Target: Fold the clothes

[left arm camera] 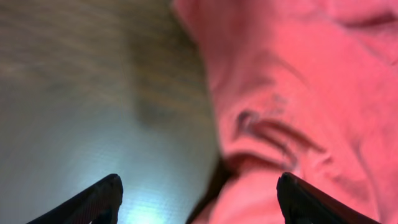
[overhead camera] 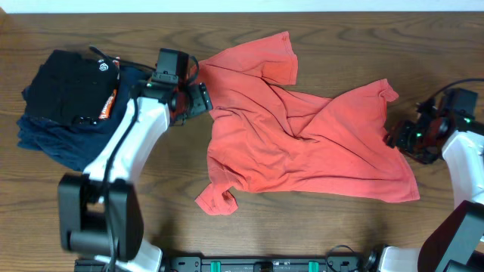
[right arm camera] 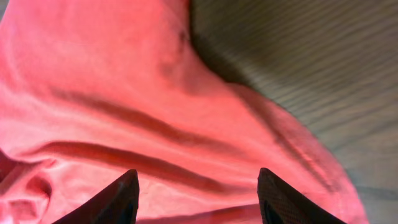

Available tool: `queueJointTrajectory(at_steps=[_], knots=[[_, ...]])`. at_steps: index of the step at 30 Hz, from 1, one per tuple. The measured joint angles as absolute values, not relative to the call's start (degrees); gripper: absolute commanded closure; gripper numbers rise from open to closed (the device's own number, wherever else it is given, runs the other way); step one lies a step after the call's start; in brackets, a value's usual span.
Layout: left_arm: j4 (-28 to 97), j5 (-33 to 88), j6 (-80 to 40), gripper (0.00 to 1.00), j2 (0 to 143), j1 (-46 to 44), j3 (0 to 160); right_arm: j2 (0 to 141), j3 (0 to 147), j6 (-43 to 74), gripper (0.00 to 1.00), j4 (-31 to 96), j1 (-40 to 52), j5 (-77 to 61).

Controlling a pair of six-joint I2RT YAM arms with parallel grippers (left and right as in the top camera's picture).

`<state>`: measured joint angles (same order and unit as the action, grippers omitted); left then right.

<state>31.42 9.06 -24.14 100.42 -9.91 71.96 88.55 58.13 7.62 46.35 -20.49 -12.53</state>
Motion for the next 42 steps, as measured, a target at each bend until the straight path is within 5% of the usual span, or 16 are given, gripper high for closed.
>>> queueJointTrajectory(at_steps=[17,21,24,40,42], knots=[[10.6,25.0,-21.8,0.2,116.7,-9.1,72.3,98.1,55.4,4.7,0.43,45.6,-11.7,-13.3],[9.9,27.1,-21.9,0.48,117.3,-9.2,72.3,100.1,54.7,4.5,0.44,43.8,-11.8,-12.7],[9.1,28.0,-21.2,0.94,118.1,-9.2,72.3,100.5,54.8,4.6,0.43,43.6,-11.7,-11.2],[11.4,14.4,-15.7,0.93,114.5,-6.3,76.9,102.3,56.4,10.5,0.47,34.5,-19.6,1.5],[11.3,14.1,-14.8,0.77,112.5,-6.9,79.8,102.6,56.7,10.5,0.46,34.2,-19.7,1.7]])
